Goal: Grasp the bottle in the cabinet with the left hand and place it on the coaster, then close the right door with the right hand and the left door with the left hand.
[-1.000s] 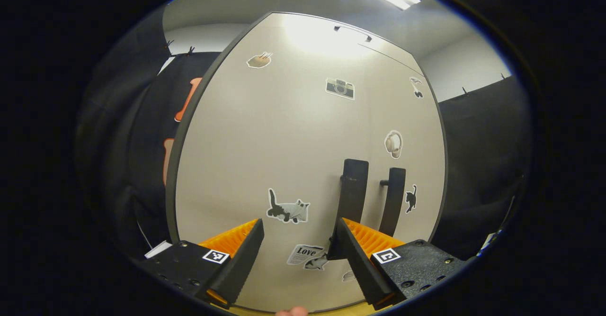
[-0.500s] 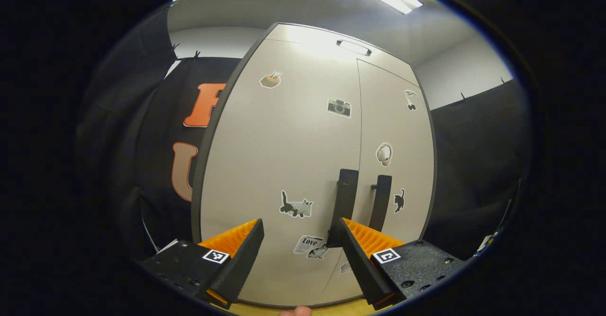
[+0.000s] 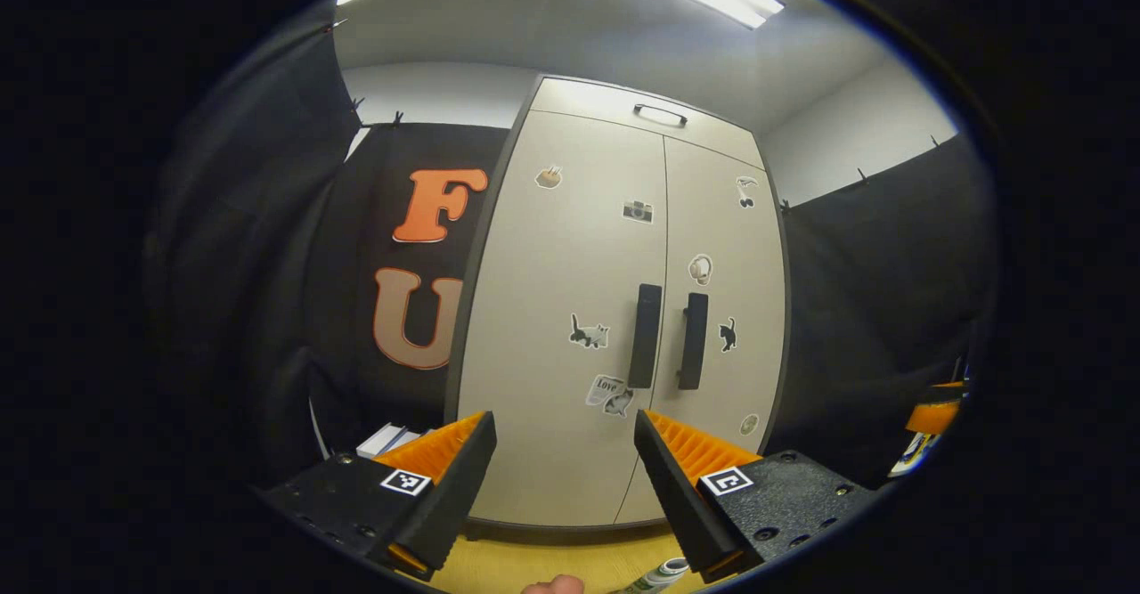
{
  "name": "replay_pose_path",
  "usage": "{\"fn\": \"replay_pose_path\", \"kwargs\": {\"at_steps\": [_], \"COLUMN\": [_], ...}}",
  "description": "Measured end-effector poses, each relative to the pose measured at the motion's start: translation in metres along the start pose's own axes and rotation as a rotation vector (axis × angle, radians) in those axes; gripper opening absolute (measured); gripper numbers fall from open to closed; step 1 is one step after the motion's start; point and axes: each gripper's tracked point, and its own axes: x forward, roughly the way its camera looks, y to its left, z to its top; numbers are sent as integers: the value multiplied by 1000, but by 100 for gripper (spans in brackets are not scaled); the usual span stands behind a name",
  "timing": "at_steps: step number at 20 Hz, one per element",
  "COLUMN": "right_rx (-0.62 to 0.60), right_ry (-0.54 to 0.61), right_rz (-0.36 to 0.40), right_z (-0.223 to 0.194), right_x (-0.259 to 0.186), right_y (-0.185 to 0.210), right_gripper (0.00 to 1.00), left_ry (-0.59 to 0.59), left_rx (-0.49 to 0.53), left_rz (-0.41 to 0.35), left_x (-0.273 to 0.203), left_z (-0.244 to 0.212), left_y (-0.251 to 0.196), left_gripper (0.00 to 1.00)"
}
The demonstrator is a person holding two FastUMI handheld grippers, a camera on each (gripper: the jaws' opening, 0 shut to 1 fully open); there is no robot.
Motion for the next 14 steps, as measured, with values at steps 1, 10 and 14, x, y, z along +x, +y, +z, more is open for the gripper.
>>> {"fn": "replay_pose_path", "kwargs": {"at_steps": [1,10,14], "right_rx": [2,37,42], "right_ry": [-4,-18,-21], "right_rz": [7,51,48], "right_z": [1,1,-4], "right_x": [1,18,22], "right_y": [2,22,24], "right_gripper": [95,95,95], "left_ry": [6,-23,-47], "left_rx": [-5,12,-4], "left_rz": [14,146,128], "left_x": [-11,-76,-85], "left_z": [-1,1,1], "left_y": [4,39,33], "left_gripper": [94,95,95]}}
